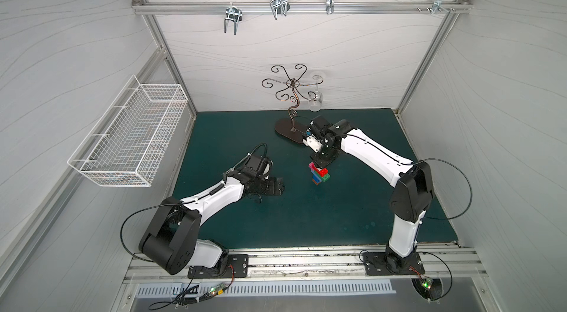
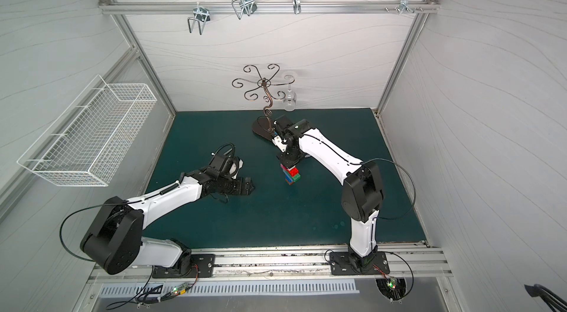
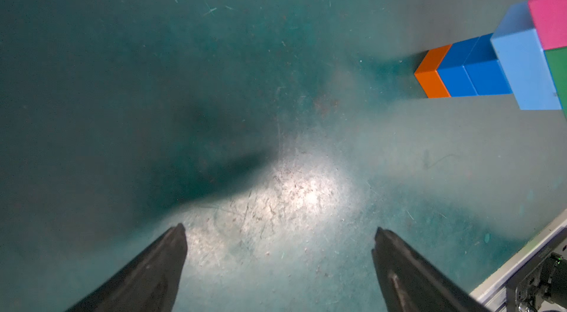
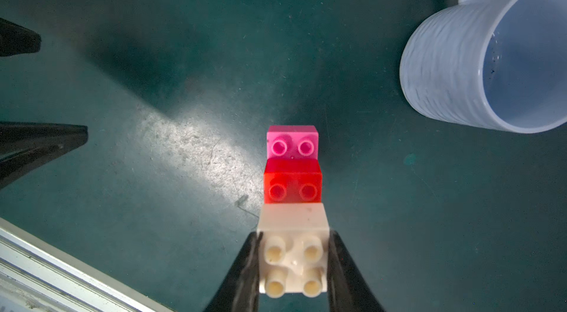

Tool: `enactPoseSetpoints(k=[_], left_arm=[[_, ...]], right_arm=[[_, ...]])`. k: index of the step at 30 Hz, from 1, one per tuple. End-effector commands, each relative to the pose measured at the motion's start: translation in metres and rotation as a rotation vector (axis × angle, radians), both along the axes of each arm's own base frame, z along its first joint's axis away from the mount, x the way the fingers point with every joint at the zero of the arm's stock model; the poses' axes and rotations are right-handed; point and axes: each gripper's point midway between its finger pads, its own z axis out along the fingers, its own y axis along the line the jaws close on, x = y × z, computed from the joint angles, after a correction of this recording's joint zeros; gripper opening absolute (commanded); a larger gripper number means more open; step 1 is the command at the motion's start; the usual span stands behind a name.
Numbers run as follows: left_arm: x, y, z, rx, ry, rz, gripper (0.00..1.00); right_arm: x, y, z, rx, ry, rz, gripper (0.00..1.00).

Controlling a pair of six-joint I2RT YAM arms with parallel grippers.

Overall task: Assemble a spoon with lego
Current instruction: Assemble the lego brick with the lego brick.

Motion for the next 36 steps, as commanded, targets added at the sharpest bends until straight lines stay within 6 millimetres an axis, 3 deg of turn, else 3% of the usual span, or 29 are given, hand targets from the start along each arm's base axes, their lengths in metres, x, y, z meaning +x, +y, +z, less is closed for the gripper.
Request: enactPoseSetpoints(k=[1,20,27,36], left_arm=[[0.013,-0.008,0.016,-0.014,-0.05,-0.016,1.0],[0.013,-0.008,0.015,-0.012,-0.047,-0.016,1.0],[0.014,-0.007,0.015,-0.011,-0.051,-0.016,1.0],[0.012,-0.006,0.015,-0.003,-0.05,-0.017,1.0]], right_arm=[[-0.007,-0.009,0.013,-0.003,-0.007,-0.002,0.22],[-0.012,-0.011,-0.001,-0.012,0.019,-0.001,0.23],[-0.015,-0.01,-0.019,-0.019,0.063,0.002,0.23],[-0.032,-0.027,-0.046,-0.107,0.177,-0.001,0.18]])
